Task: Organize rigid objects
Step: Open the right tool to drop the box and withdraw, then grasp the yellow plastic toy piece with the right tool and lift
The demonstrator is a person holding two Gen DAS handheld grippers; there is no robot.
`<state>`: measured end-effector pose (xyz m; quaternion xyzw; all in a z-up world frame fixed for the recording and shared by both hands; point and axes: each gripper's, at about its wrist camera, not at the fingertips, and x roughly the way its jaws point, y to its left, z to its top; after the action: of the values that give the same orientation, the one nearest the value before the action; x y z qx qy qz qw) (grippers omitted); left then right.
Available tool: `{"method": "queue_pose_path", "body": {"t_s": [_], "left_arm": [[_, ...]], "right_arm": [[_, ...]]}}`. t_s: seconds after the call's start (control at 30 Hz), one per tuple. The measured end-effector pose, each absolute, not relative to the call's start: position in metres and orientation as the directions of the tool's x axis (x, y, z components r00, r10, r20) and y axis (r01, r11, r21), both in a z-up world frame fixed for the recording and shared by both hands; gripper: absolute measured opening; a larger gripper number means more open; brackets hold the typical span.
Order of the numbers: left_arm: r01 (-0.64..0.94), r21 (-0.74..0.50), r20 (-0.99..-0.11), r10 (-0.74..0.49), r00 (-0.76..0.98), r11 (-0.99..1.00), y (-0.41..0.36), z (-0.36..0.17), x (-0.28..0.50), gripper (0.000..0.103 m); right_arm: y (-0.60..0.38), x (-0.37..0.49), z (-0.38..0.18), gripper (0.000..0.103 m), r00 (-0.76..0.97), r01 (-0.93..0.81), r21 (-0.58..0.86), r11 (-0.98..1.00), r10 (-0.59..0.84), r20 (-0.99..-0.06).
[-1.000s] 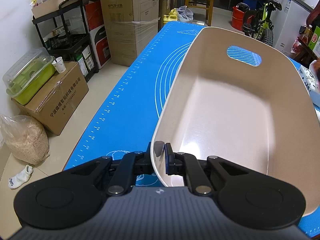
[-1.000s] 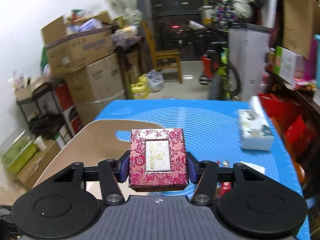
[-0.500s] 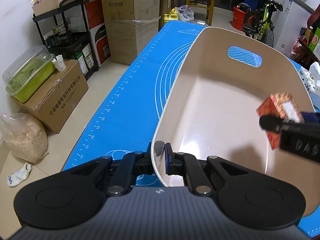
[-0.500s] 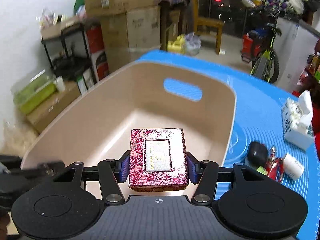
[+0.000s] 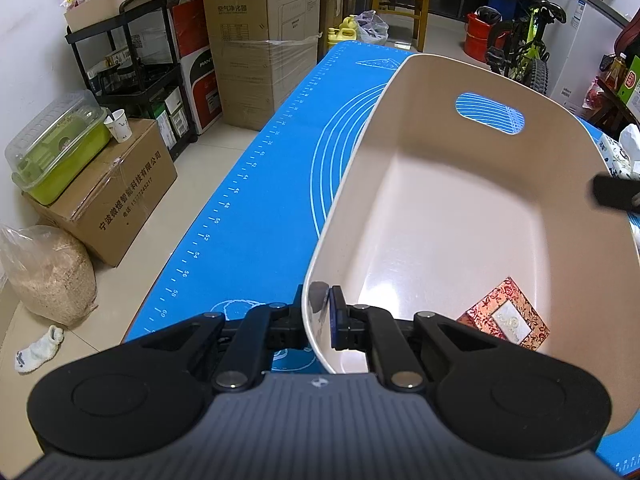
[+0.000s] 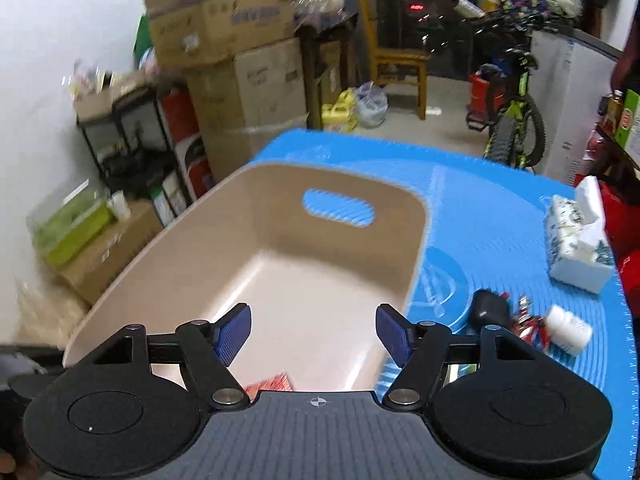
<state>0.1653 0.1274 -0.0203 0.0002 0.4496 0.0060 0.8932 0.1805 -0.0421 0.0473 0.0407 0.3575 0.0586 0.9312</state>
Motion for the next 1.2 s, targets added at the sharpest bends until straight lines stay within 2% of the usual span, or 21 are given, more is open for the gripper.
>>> {"method": "queue_pose_path", "body": {"t_s": [0.23, 0.47, 0.63, 0.9, 1.2], "left_arm": [[-0.012, 0.003, -0.803, 0.010, 0.595, 1.000, 0.128, -0.021, 0.165, 0.012], [-0.011, 0.003, -0.803, 0.008, 0.595, 1.000, 0.128, -0.021, 0.165, 0.012], [-0.012, 0.003, -0.803, 0.009, 0.595, 1.000, 0.127, -0.021, 0.165, 0.012], [-0.012, 0.004, -0.803, 0.010, 0.595, 1.000, 0.127, -0.020, 0.165, 0.012], [-0.012, 0.006, -0.804, 0.012, 0.595, 1.000, 0.128, -0.021, 0.165, 0.012]], "right_arm": [[-0.103, 0.166, 0.058, 0.079, 0.772, 0.013, 0.106, 0.994, 0.057, -0.633], [-0.168, 0.162, 0.025, 0.079, 0.713, 0.155, 0.054, 0.986, -0.074, -0.697], [-0.190, 0.160, -0.005, 0.079, 0.669, 0.176, 0.005, 0.984, -0.116, -0.734], [-0.199, 0.158, -0.041, 0.079, 0.635, 0.139, 0.007, 0.990, -0.083, -0.768], [-0.190, 0.169, -0.045, 0.079, 0.657, -0.027, 0.023, 0.999, 0.035, -0.753]]}}
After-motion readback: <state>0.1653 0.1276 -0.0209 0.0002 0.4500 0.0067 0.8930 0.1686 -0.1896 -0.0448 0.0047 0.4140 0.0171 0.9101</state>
